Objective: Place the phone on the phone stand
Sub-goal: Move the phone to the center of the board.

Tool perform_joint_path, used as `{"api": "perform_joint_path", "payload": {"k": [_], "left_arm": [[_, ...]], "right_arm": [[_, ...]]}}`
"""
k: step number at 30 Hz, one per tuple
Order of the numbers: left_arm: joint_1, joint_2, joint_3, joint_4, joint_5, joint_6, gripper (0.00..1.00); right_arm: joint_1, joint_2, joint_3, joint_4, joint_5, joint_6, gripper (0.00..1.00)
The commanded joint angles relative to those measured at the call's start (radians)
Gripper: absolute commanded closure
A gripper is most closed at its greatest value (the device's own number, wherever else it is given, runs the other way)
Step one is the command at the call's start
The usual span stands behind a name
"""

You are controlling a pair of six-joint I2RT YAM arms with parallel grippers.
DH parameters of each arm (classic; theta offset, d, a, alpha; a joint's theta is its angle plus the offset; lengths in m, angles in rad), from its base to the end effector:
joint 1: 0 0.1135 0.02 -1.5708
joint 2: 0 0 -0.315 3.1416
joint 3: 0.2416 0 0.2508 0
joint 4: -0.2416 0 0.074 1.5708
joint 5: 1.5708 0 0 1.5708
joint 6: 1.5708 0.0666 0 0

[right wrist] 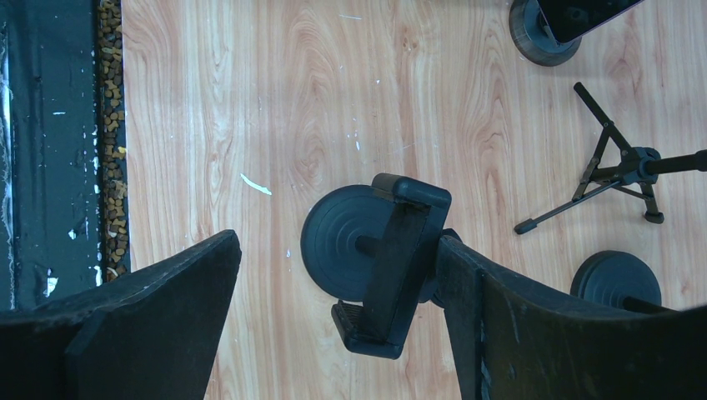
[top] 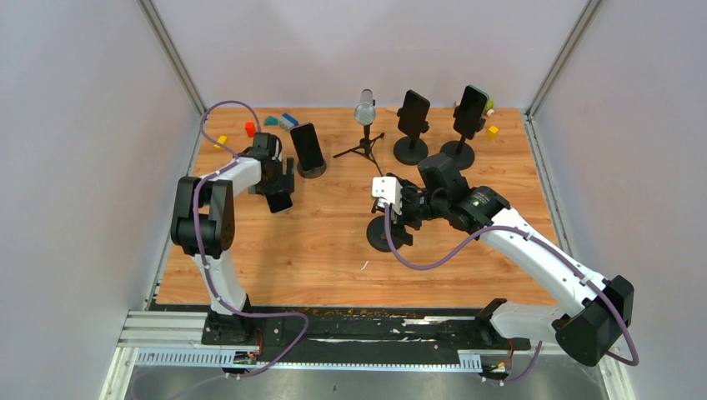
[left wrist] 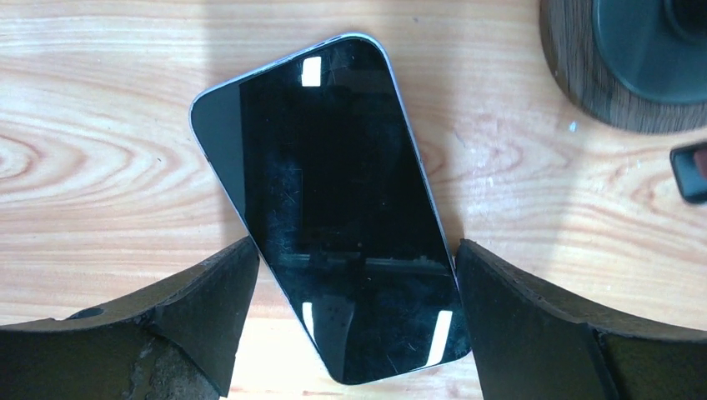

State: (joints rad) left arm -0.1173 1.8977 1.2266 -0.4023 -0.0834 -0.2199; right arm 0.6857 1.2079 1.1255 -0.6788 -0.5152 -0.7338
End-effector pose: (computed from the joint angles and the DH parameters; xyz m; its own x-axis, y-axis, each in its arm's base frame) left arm 0.4139 -0.0432 0.1840 -0.8686 -0.1165 -0.4816 -0.1151 0.9928 -0.0326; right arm 0.1738 0.1846 0.3567 0.1574 -0.6241 -0.7653 -0.9718 0.0399 -0.2325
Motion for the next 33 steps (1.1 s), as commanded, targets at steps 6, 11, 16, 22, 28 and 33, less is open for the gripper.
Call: {"api": "perform_joint_path", "payload": {"k": [6, 11, 16, 22, 28, 33], "left_arm": [[-0.001, 0.017, -0.085, -0.208, 0.168, 0.139, 0.17], [-0.024, 0.016, -0.089, -0.227, 0.205, 0.210, 0.26], [-0.126, -0.032, -0.115, -0.227, 0.173, 0.297, 0.29], [-0.278, -0.070, -0.135, -0.242, 0.112, 0.407, 0.32], [-0.431, -0.089, -0.180, -0.219, 0.010, 0.474, 0.34], [-0.477, -0.088, -0.183, -0.219, 0.000, 0.486, 0.33]], "right_arm": [[-0.003, -0.002, -0.009, 0.013, -0.027, 0.014, 0.12], [-0.003, -0.001, -0.010, 0.013, -0.026, 0.016, 0.12], [-0.003, -0.002, -0.013, 0.014, -0.019, 0.014, 0.12], [-0.004, -0.020, -0.027, 0.018, -0.015, 0.017, 0.12], [-0.003, -0.047, -0.047, 0.030, -0.007, 0.022, 0.12], [-0.003, -0.068, -0.064, 0.040, -0.008, 0.023, 0.12]]}}
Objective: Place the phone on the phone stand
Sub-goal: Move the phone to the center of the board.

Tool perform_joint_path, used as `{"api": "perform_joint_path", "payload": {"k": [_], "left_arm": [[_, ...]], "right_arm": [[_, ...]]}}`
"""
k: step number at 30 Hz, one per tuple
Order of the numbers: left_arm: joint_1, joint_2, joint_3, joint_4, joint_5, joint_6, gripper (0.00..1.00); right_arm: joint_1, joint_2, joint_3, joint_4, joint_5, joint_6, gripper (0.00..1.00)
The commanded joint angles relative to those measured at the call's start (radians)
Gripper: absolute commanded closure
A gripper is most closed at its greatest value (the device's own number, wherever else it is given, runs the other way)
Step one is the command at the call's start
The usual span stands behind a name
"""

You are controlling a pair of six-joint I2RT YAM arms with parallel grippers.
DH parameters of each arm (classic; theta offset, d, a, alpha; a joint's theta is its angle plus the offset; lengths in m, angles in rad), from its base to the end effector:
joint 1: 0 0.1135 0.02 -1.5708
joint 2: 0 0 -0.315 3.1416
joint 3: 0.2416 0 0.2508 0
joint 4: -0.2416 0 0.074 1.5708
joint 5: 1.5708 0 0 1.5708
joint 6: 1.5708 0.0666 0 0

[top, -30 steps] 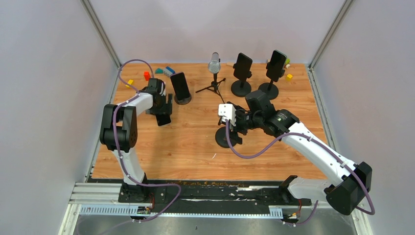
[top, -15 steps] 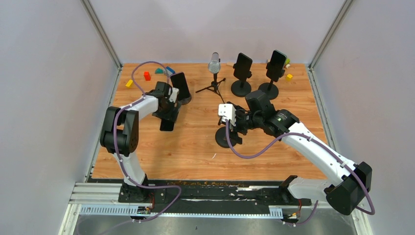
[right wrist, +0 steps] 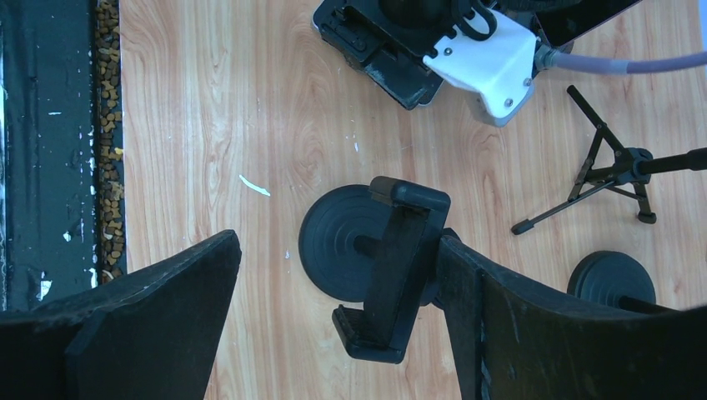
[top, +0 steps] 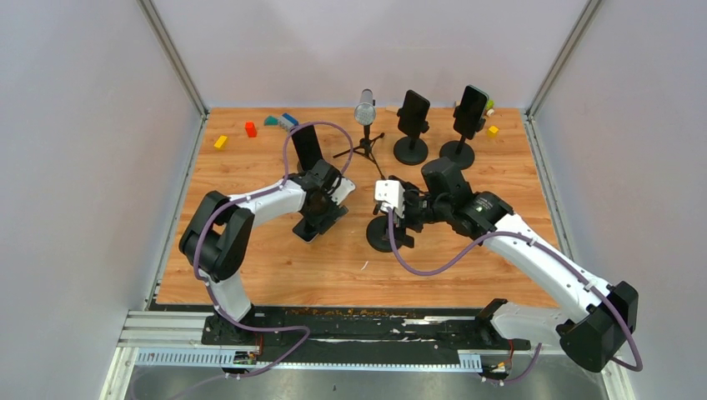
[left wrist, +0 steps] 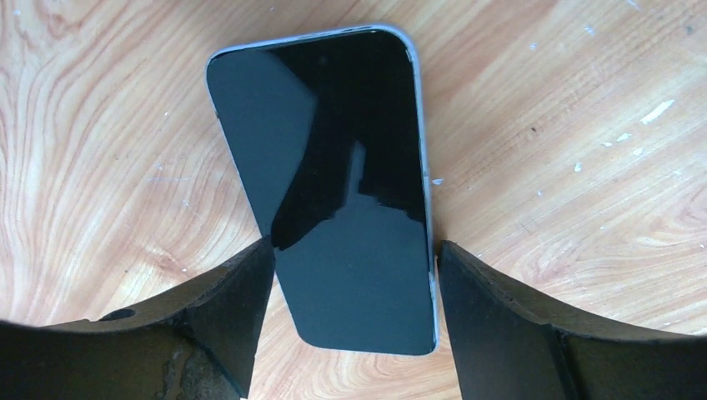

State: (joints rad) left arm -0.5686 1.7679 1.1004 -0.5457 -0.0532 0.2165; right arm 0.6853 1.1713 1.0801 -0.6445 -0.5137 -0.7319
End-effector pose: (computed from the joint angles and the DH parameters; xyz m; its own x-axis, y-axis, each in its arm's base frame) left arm 0.3046 -0.1905 0.1872 -0.6588 0.6755 -0.3312 0.6794 0.7232 0.1238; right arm 0.1677 0.1793 0.3527 0.1703 -0.6125 -0.7719 -0.9671 0.0463 -0.2501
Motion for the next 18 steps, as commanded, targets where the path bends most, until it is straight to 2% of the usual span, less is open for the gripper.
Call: {"api": "perform_joint_path", "payload": {"k": [1, 7, 9, 15, 18], "left_arm": [[-0.026, 0.041, -0.057, -0.075, -0.029, 0.051, 0.33], [-0.028, 0.018, -0.066, -0.058, -0.030, 0.063, 0.36], [-0.027, 0.007, -0.067, -0.058, -0.033, 0.065, 0.34], [-0.027, -0.034, -0.065, -0.060, 0.001, 0.067, 0.15], [-0.025, -0.046, -0.057, -0.054, 0.004, 0.064, 0.10]], "right_arm": [[-0.003, -0.035, -0.024, 0.008, -0.008, 0.022, 0.12], [-0.003, -0.047, -0.035, 0.019, -0.006, 0.023, 0.12], [-0.004, -0.050, -0.039, 0.023, -0.006, 0.024, 0.12], [-0.004, -0.042, -0.046, 0.029, -0.008, 0.025, 0.12], [-0.004, -0.041, -0.047, 0.029, -0.008, 0.024, 0.12]]}}
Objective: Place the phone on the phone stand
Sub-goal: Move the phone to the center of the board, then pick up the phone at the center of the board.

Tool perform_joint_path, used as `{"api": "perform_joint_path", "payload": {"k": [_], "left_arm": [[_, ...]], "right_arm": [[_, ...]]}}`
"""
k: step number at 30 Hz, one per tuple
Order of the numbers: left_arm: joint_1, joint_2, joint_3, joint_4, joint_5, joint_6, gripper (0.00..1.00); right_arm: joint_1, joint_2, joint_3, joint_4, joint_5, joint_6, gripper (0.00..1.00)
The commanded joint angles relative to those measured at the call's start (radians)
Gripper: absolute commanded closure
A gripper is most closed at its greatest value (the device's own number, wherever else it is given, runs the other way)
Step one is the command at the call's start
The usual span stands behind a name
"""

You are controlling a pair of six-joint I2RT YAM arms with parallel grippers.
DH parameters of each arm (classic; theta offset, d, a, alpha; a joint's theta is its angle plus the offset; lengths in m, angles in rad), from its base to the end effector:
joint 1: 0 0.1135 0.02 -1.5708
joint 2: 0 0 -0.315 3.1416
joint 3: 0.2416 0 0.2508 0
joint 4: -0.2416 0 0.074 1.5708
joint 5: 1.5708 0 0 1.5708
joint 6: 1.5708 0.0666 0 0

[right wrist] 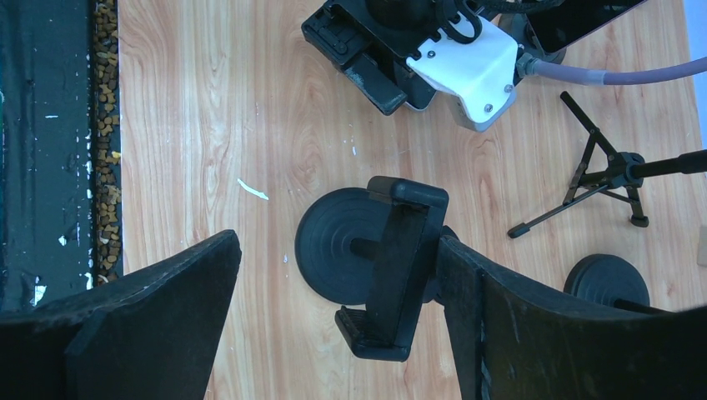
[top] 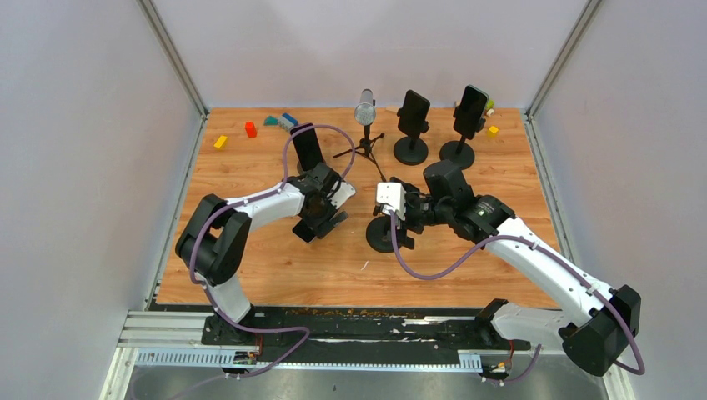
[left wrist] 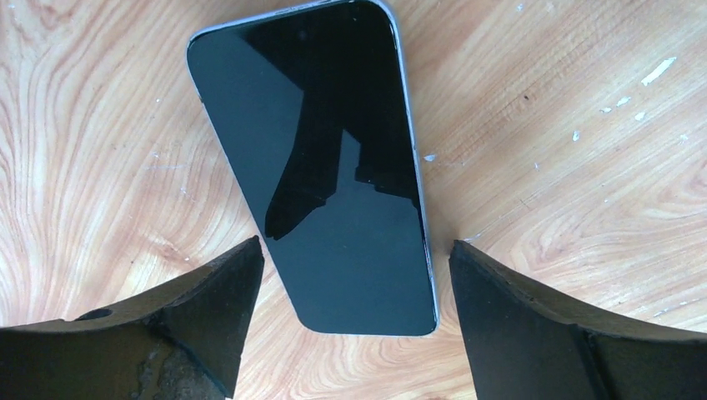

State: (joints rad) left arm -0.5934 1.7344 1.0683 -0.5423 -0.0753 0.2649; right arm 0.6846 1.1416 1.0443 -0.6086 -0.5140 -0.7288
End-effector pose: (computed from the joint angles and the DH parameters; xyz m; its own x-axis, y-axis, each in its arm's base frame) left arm 0.2927 -0.1914 0.1897 -0.6079 0.7250 -0.3237 0.7198 0.6753 0.1607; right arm 0.1633 0.1756 0.3504 0.1849 -0.5977 -0.7801 -0.9617 0.0535 -0.2689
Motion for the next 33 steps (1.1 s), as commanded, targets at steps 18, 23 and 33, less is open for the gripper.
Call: {"api": "perform_joint_path", "payload": {"k": [18, 23, 33], "left_arm": [[0.081, 0.101, 0.070, -0.103, 0.178, -0.011, 0.04], [0.081, 0.127, 0.066, -0.091, 0.183, -0.016, 0.07], [0.081, 0.160, 0.082, -0.072, 0.173, -0.022, 0.11]], "right_arm": [[-0.003, -0.001, -0.010, -0.006, -0.003, 0.022, 0.12], [-0.003, -0.004, -0.013, -0.006, 0.000, 0.020, 0.12], [-0.004, -0.008, -0.016, -0.005, 0.000, 0.020, 0.12]]}}
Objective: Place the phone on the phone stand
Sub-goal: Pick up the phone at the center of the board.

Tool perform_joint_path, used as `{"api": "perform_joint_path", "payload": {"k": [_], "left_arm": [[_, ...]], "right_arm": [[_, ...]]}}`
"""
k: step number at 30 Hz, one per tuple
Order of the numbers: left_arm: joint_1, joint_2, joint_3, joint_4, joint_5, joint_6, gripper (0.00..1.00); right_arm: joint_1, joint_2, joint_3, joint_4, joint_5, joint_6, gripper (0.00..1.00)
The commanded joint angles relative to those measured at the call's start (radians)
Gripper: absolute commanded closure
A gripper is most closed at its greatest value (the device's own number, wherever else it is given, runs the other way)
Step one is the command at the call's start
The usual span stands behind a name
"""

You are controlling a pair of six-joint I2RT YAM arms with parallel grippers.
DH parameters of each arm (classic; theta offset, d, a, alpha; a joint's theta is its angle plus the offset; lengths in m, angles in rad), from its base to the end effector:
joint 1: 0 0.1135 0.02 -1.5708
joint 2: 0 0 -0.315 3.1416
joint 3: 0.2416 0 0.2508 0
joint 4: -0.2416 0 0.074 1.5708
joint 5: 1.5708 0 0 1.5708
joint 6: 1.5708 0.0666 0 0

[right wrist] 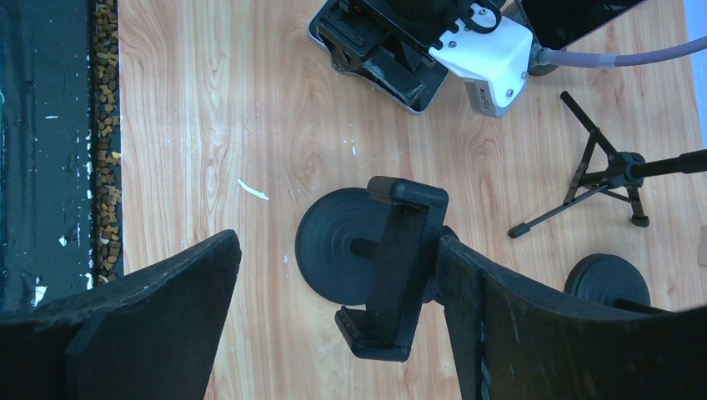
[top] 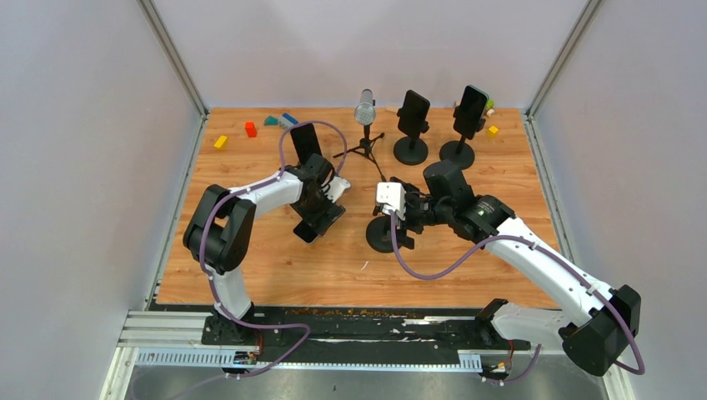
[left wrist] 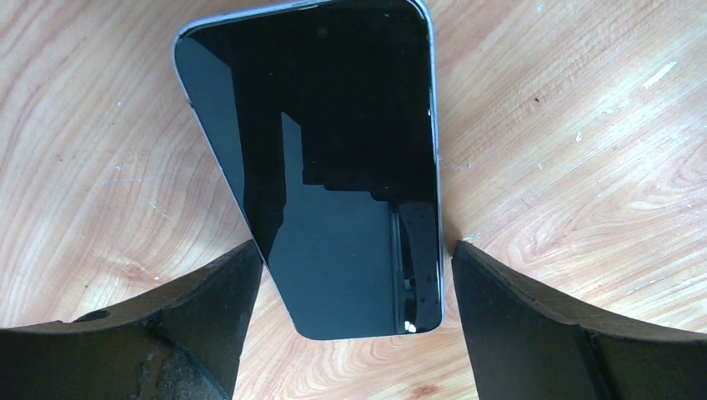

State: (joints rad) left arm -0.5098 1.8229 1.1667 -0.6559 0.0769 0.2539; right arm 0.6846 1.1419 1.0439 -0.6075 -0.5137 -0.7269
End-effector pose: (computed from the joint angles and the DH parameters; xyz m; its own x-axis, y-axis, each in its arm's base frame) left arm 0.3153 -0.1821 0.1818 -0.6902 0.6728 -0.2663 0.6995 0.7146 -0.0076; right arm 0.1635 0.1757 0.3503 0.1832 -0.5975 -0.7806 -0.9619 0.0549 -0.2678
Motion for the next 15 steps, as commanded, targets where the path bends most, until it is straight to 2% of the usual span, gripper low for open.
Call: {"api": "perform_joint_path", "payload": {"k": [1, 6, 9, 15], "left_arm": [[-0.002, 0.074, -0.017, 0.043, 0.021, -0.011, 0.13], [-0.002, 0.060, -0.035, 0.056, 0.002, -0.002, 0.30], [-0.002, 0.018, -0.056, 0.075, -0.025, 0.012, 0.44], [-0.002, -0.073, -0.080, 0.101, -0.072, 0.032, 0.63]], "right_arm": [[-0.003, -0.008, -0.016, -0.006, -0.002, 0.018, 0.12], [-0.004, -0.014, -0.010, -0.004, -0.007, 0.029, 0.12], [-0.003, -0.019, 0.011, 0.001, -0.010, 0.054, 0.12], [-0.008, -0.025, 0.064, 0.031, 0.001, 0.105, 0.12]]}}
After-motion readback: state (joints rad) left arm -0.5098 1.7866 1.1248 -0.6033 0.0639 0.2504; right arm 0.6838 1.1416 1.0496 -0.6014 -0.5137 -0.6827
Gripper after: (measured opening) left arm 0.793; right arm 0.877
